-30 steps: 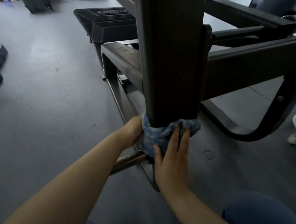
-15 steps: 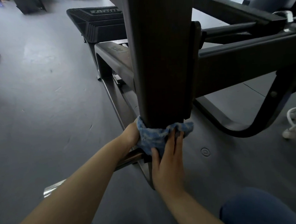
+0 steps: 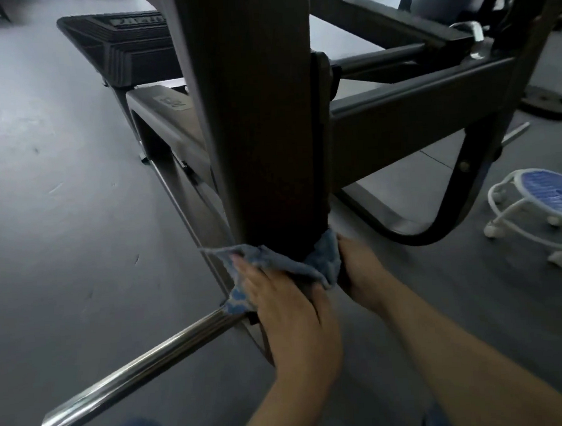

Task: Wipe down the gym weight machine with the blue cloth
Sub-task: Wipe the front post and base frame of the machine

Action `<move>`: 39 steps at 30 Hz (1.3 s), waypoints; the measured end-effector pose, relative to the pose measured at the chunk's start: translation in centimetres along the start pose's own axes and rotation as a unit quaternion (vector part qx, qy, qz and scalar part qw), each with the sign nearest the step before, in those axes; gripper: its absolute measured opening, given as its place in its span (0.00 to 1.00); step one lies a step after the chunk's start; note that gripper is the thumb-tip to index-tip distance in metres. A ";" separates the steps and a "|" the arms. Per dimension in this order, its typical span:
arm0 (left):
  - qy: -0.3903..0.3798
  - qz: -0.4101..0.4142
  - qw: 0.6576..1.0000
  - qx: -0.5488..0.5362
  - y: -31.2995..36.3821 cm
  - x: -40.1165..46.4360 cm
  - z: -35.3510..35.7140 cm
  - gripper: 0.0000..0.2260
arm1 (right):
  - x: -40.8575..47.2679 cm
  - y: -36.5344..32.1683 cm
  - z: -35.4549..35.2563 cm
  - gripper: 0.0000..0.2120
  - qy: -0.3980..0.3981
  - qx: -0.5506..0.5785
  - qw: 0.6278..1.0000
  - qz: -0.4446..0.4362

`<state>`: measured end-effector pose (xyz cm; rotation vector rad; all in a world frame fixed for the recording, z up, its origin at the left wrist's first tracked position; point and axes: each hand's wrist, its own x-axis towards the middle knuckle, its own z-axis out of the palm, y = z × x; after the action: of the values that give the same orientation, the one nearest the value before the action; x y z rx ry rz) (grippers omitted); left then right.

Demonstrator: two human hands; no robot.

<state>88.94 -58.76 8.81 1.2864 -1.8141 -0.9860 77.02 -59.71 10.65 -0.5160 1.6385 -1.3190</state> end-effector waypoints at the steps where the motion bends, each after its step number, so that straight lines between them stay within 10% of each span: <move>1: -0.004 0.024 0.999 0.032 0.0 -0.5 0.4 0.40 | 0.1 -0.4 0.0 0.13 -0.006 -0.011 1.000 0.016; 11: 0.030 0.092 0.988 0.118 -3.3 -2.7 3.5 0.51 | 4.3 -2.5 -1.2 0.11 -0.105 -0.010 0.989 0.107; 26: 0.328 -0.161 0.926 0.097 4.0 3.2 9.7 0.37 | 10.6 -4.2 -1.3 0.14 -0.379 -0.034 0.909 0.169; 39: 0.415 -0.065 0.839 0.346 -0.7 4.2 13.0 0.30 | 13.6 0.2 -0.6 0.14 -0.484 -0.018 0.857 0.173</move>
<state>76.92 -60.48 2.53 1.8842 -1.3806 0.2714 70.14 -69.99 5.05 -0.7111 0.8365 -0.5676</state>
